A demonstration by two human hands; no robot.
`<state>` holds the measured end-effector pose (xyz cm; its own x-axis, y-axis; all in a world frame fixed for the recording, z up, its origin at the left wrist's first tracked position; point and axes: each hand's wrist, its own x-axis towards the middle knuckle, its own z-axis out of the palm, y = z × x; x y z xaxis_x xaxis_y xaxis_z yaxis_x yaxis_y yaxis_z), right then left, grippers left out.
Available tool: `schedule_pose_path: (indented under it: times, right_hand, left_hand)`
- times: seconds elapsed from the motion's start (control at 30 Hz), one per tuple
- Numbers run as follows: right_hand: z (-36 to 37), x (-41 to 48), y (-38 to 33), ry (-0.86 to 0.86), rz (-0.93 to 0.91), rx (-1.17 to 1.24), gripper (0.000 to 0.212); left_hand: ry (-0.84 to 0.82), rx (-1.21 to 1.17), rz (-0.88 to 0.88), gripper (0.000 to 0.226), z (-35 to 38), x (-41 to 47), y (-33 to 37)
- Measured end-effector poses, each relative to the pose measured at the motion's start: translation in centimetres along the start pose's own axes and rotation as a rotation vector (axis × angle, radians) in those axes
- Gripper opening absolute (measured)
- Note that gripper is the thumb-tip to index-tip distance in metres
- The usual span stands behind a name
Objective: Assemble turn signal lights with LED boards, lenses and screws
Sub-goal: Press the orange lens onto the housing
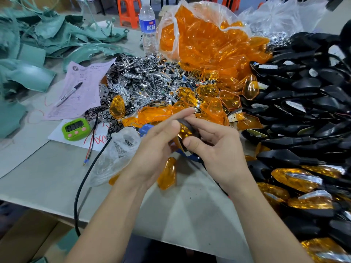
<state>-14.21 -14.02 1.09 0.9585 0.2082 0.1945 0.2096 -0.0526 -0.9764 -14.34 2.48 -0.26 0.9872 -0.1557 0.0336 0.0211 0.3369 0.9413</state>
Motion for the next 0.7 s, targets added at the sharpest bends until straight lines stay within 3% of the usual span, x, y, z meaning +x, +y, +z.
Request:
schedule_pose_path:
  times: [0.17,0.37,0.63,0.7]
  right_hand:
    - [0.0,0.0,0.3,-0.059,-0.026,0.106,0.051]
    - [0.4,0.0,0.7,-0.012,-0.045,0.146,0.048]
    - [1.2,0.2,0.8,0.073,-0.031,0.046,0.037]
    - [0.9,0.4,0.9,0.058,-0.015,0.032,0.032]
  left_hand:
    - [-0.065,-0.164,0.018,0.063,0.9,-0.5,-0.2]
    - [-0.098,-0.3,0.067,0.041,2.1,-0.3,0.2]
    - [-0.022,-0.279,0.017,0.011,2.9,0.5,0.3]
    - [0.002,-0.266,0.011,0.016,3.1,0.6,0.1]
